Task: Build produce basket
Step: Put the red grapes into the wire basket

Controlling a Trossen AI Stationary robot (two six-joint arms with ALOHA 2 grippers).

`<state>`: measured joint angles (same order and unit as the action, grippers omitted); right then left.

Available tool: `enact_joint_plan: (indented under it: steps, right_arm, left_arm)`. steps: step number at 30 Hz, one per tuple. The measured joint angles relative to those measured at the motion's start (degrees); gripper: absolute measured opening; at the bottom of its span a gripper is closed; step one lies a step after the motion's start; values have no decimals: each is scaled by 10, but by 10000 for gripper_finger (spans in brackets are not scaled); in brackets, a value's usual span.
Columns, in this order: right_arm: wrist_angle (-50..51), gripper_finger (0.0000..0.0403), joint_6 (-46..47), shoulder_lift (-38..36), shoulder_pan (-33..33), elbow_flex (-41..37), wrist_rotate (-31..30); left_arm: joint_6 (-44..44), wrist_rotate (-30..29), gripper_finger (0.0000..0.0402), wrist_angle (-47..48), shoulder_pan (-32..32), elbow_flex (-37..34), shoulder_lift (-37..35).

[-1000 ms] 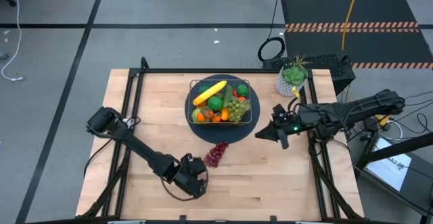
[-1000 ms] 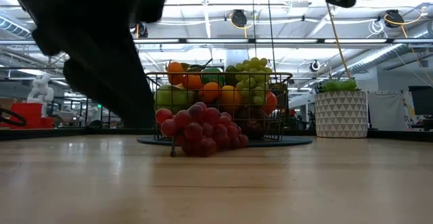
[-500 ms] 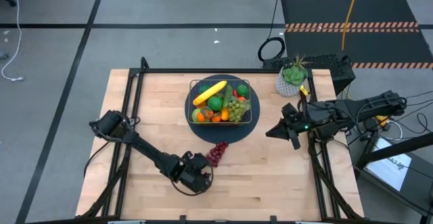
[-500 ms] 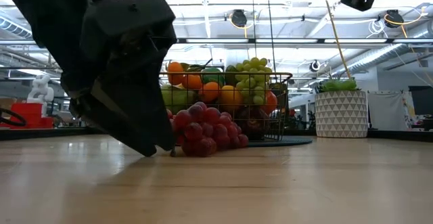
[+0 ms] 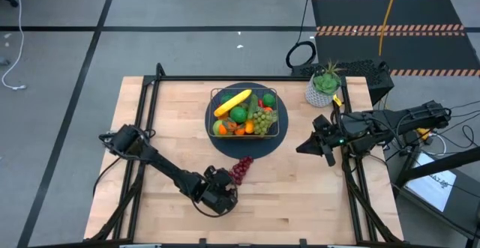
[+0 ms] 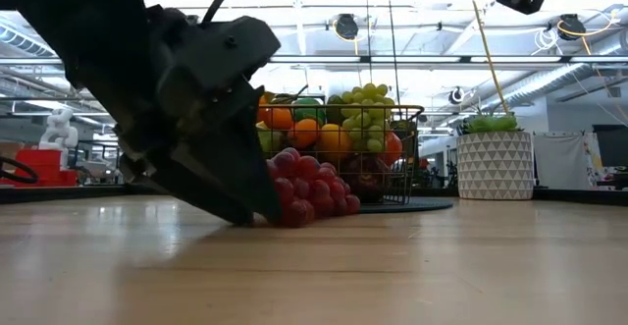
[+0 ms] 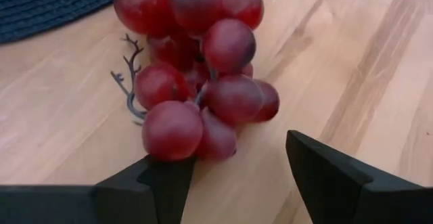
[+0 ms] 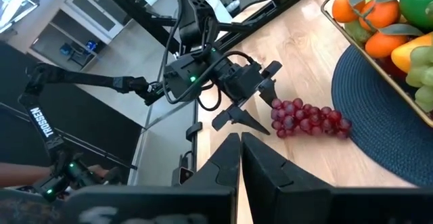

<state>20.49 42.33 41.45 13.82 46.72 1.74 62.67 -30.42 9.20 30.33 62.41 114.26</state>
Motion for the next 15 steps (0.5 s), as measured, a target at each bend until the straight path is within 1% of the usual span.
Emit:
enact_joint_plan:
  steps: [2, 4, 7, 13, 15]
  right_arm:
    - [1, 8, 0, 0, 0, 0, 1]
    - [1, 8, 1, 0, 0, 0, 1]
    - [1, 8, 3, 0, 0, 0, 1]
    - [1, 8, 9, 0, 0, 0, 0]
    - [1, 8, 17, 0, 0, 0, -1]
  left_arm:
    - [0, -9, 221, -2, 0, 0, 5]
    - [-1, -11, 195, 0, 0, 0, 6]
    - [-11, -15, 143, 4, -1, 0, 6]
    - [-3, -23, 35, 13, -5, -1, 7]
    - [-2, -17, 12, 12, -8, -1, 2]
